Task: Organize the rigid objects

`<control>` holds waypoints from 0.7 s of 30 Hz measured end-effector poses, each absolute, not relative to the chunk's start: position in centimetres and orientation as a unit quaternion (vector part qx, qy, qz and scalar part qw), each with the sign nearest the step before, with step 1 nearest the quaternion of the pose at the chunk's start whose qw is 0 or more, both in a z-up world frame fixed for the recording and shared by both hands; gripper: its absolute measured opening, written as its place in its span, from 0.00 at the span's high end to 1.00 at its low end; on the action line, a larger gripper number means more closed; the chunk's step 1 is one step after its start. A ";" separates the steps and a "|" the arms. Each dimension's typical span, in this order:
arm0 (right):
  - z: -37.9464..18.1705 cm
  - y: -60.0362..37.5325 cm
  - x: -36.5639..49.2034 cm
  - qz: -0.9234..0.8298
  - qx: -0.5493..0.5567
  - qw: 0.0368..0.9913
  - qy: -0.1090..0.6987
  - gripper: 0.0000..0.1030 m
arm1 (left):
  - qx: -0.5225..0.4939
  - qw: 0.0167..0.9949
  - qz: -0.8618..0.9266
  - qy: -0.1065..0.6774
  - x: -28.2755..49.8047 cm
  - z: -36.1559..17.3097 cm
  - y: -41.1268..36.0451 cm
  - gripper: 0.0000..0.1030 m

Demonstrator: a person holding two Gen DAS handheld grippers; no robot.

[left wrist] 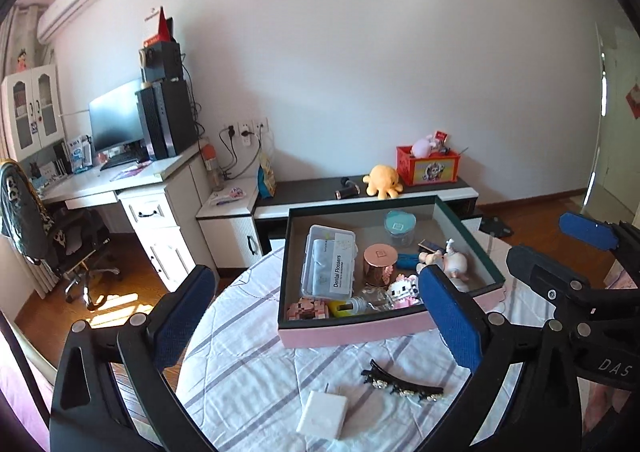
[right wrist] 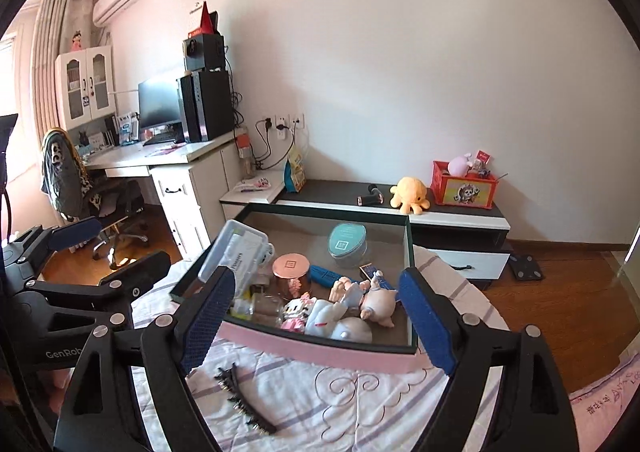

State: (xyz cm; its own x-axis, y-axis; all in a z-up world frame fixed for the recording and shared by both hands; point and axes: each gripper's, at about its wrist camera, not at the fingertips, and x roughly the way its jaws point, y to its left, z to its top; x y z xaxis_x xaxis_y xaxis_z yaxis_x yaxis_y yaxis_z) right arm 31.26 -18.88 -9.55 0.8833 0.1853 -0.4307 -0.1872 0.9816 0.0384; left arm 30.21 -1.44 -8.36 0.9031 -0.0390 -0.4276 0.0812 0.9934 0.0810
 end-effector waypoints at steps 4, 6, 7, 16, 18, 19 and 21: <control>-7.4 -18.5 24.8 0.075 -0.013 0.982 0.175 0.15 | 0.038 0.985 -0.015 0.170 23.6 -6.2 -1.1 0.00; -6.6 -18.3 21.8 0.054 -0.017 0.986 0.154 0.08 | 0.032 0.989 -0.006 0.147 20.8 -5.4 -0.9 0.00; -6.2 -18.3 20.4 0.048 -0.020 0.988 0.142 0.05 | 0.029 0.990 -0.004 0.137 19.6 -5.1 -0.9 0.00; -4.2 -18.1 10.7 0.048 -0.022 0.995 0.080 0.00 | 0.017 0.996 0.001 0.084 10.9 -4.0 -0.3 0.00; -4.2 -18.1 9.6 0.048 -0.017 0.996 0.074 0.00 | 0.009 0.997 -0.003 0.079 9.7 -4.0 -0.1 0.00; -4.1 -18.1 9.0 0.048 -0.016 0.996 0.072 0.00 | 0.009 0.997 -0.004 0.078 9.3 -4.0 0.0 0.00; -3.9 -18.0 8.2 0.049 -0.015 0.996 0.069 0.00 | 0.011 0.997 -0.004 0.072 8.3 -3.8 0.0 0.00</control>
State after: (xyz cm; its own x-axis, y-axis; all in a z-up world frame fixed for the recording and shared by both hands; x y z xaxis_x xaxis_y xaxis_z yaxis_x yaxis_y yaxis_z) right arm 8.21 -17.97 -3.93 0.9857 0.0950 -0.1394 -0.0992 0.9948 -0.0237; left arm 8.34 0.04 -3.83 0.9895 -0.0071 -0.1443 0.0103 0.9997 0.0212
